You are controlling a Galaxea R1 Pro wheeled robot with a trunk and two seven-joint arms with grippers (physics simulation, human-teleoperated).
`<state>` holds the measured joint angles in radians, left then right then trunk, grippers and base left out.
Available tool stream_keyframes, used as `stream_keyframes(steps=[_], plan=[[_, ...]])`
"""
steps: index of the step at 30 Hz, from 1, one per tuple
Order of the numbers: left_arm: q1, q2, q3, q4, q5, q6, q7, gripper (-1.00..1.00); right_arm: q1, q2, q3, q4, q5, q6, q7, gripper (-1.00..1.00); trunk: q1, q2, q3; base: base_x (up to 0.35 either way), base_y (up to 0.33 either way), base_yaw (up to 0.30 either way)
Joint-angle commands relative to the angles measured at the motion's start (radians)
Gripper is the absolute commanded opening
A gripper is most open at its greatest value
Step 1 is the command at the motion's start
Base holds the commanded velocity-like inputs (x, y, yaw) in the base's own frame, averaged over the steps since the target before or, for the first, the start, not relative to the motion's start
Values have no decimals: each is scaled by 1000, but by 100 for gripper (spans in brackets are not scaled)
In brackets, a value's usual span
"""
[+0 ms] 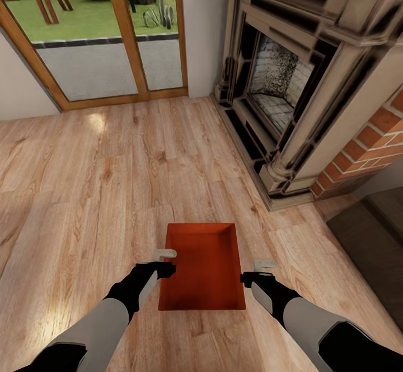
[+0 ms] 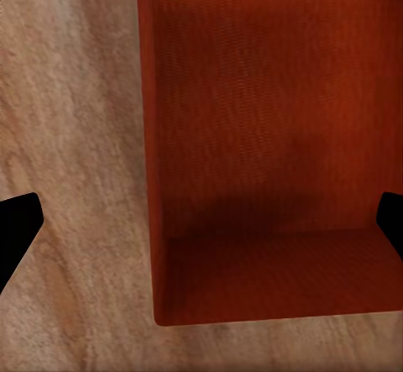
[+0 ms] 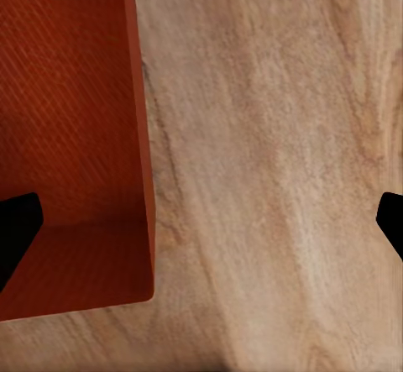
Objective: Move the two storage containers from the living room to the garage. In the garage, place one container on the floor and stack the other container on top of it (either order is fine).
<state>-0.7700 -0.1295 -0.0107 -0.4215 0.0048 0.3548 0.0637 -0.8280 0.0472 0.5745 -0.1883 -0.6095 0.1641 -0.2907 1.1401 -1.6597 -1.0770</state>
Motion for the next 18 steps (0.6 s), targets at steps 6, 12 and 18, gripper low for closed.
stream_keyframes(steps=[6, 12, 18], plan=[[0, -1, -2, 0, -3, 6, 8, 100, 0, 4, 9, -2, -4, 5, -11, 100, 8, -14, -7, 0, 0, 0], [0, 0, -2, 2, -5, 6, 8, 100, 0, 7, 11, -3, -4, 0, -14, 100, 31, -56, -26, 0, 0, 0], [0, 1, -3, 3, -6, 6, 8, 100, 0, 10, 11, -3, -3, -23, -15, 100, 54, -98, -44, 0, 0, 0]])
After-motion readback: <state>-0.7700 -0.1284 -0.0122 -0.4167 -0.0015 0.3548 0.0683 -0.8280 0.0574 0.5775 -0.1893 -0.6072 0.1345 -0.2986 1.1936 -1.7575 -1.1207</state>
